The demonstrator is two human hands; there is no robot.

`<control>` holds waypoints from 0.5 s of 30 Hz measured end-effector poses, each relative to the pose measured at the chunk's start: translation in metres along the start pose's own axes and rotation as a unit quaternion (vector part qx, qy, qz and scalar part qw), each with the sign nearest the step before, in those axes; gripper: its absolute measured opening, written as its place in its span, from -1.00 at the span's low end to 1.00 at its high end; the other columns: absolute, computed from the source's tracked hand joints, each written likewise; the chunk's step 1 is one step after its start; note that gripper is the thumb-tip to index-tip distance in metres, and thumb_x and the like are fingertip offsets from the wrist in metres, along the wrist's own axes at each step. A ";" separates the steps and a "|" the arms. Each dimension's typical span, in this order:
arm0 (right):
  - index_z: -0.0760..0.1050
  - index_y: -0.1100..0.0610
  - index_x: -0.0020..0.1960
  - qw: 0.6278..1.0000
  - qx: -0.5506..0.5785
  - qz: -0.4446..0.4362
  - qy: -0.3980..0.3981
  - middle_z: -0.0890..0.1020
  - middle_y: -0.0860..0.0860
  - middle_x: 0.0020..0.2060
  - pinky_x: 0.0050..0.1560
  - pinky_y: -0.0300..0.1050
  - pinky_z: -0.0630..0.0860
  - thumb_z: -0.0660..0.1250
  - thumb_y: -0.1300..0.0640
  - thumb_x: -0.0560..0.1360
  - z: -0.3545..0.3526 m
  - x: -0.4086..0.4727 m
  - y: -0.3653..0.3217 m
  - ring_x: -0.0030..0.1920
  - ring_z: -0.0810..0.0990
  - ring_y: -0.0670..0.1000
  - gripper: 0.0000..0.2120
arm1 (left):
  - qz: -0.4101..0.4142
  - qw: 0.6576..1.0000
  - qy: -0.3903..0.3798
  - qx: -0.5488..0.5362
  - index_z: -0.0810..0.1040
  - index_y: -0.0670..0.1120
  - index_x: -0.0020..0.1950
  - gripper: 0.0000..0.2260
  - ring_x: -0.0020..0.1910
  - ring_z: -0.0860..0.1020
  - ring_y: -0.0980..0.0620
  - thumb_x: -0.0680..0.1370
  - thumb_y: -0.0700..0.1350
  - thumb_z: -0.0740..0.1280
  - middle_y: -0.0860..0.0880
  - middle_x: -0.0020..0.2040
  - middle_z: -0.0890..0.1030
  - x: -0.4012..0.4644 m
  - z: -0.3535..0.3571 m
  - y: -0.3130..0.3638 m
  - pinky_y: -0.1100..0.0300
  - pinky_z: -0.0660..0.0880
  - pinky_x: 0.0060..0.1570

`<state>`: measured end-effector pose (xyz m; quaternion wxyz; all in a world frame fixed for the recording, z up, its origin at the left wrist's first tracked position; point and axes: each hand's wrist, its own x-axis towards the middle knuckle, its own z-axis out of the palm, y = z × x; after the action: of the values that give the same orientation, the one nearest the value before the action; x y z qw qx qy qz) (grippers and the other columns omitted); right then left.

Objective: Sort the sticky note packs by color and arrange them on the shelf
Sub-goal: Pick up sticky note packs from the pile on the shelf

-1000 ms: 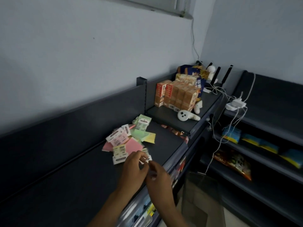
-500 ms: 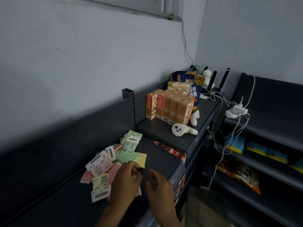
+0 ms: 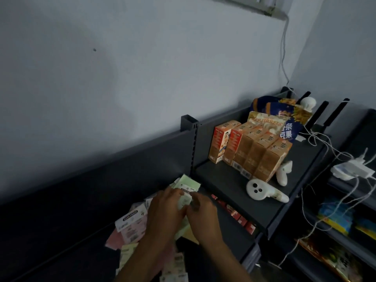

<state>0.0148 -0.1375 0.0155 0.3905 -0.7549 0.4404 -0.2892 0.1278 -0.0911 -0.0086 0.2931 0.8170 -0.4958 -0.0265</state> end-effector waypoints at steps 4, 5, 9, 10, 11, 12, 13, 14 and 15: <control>0.61 0.07 0.12 1.000 -0.007 0.008 -0.018 0.60 -0.09 -0.04 -0.02 -0.20 0.55 0.23 0.33 0.45 0.012 0.016 0.011 0.01 0.58 -0.06 -0.66 | -0.015 0.995 -0.044 0.093 0.45 0.13 0.22 -0.68 0.21 0.46 0.00 0.50 0.14 0.21 0.06 0.21 0.54 0.009 0.007 0.004 0.10 0.40 0.19; 0.60 0.11 0.15 1.000 -0.012 0.009 -0.019 0.57 -0.07 -0.03 -0.03 -0.34 0.47 0.22 0.35 0.48 0.014 0.018 0.013 0.03 0.55 -0.07 -0.66 | -0.020 0.993 -0.050 0.105 0.43 0.13 0.24 -0.69 0.23 0.44 -0.01 0.51 0.14 0.19 0.05 0.22 0.55 0.010 0.010 0.004 0.09 0.39 0.21; 0.54 0.14 0.31 1.000 -0.005 0.011 -0.016 0.57 0.02 0.17 0.10 -0.49 0.30 0.19 0.42 0.50 0.015 0.023 0.022 0.19 0.49 -0.06 -0.55 | -0.025 0.989 -0.063 0.133 0.39 0.09 0.36 -0.63 0.28 0.37 -0.04 0.55 0.09 0.22 0.01 0.31 0.50 0.014 0.018 0.010 0.09 0.33 0.25; 0.53 0.14 0.33 1.000 0.000 0.011 -0.018 0.56 0.04 0.20 0.12 -0.48 0.29 0.18 0.44 0.50 0.014 0.025 0.025 0.22 0.48 -0.06 -0.53 | -0.025 0.989 -0.063 0.132 0.38 0.08 0.38 -0.61 0.29 0.37 -0.05 0.56 0.09 0.23 0.00 0.32 0.49 0.015 0.018 0.013 0.09 0.33 0.26; 0.52 0.15 0.34 1.000 0.001 0.013 -0.022 0.55 0.06 0.22 0.12 -0.50 0.28 0.18 0.44 0.50 0.013 0.026 0.027 0.23 0.47 -0.05 -0.52 | -0.025 0.989 -0.060 0.130 0.37 0.08 0.38 -0.61 0.29 0.37 -0.05 0.56 0.10 0.23 0.00 0.32 0.49 0.016 0.018 0.015 0.09 0.33 0.26; 0.51 0.15 0.35 1.000 0.002 0.014 -0.024 0.54 0.06 0.23 0.11 -0.53 0.27 0.18 0.44 0.50 0.011 0.025 0.029 0.24 0.47 -0.05 -0.52 | -0.025 0.990 -0.058 0.126 0.37 0.09 0.38 -0.60 0.29 0.37 -0.04 0.56 0.11 0.23 0.00 0.33 0.49 0.017 0.018 0.017 0.09 0.34 0.26; 0.50 0.14 0.36 1.000 0.007 0.011 -0.023 0.52 0.06 0.23 0.11 -0.55 0.26 0.18 0.44 0.51 0.008 0.025 0.030 0.24 0.47 -0.05 -0.52 | -0.023 0.992 -0.053 0.116 0.38 0.11 0.38 -0.61 0.27 0.38 -0.03 0.55 0.12 0.24 0.02 0.33 0.49 0.018 0.019 0.019 0.08 0.35 0.26; 0.49 0.13 0.36 1.000 0.018 0.001 -0.015 0.50 0.05 0.22 0.12 -0.57 0.26 0.17 0.43 0.52 0.005 0.026 0.031 0.24 0.47 -0.04 -0.54 | -0.022 0.993 -0.049 0.102 0.38 0.12 0.37 -0.60 0.26 0.38 -0.02 0.55 0.14 0.24 0.03 0.33 0.49 0.018 0.019 0.021 0.08 0.36 0.25; 0.47 0.11 0.36 0.999 0.036 -0.007 -0.002 0.47 0.03 0.21 0.15 -0.56 0.28 0.17 0.42 0.55 0.002 0.026 0.031 0.24 0.48 -0.04 -0.55 | -0.021 0.995 -0.044 0.086 0.39 0.13 0.37 -0.59 0.25 0.38 -0.01 0.54 0.17 0.26 0.04 0.32 0.49 0.018 0.019 0.023 0.07 0.37 0.23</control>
<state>0.0139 -0.1692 -0.0094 0.4159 -0.7444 0.4234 -0.3061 0.1122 -0.1228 -0.0080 0.1994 0.8477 -0.4910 -0.0260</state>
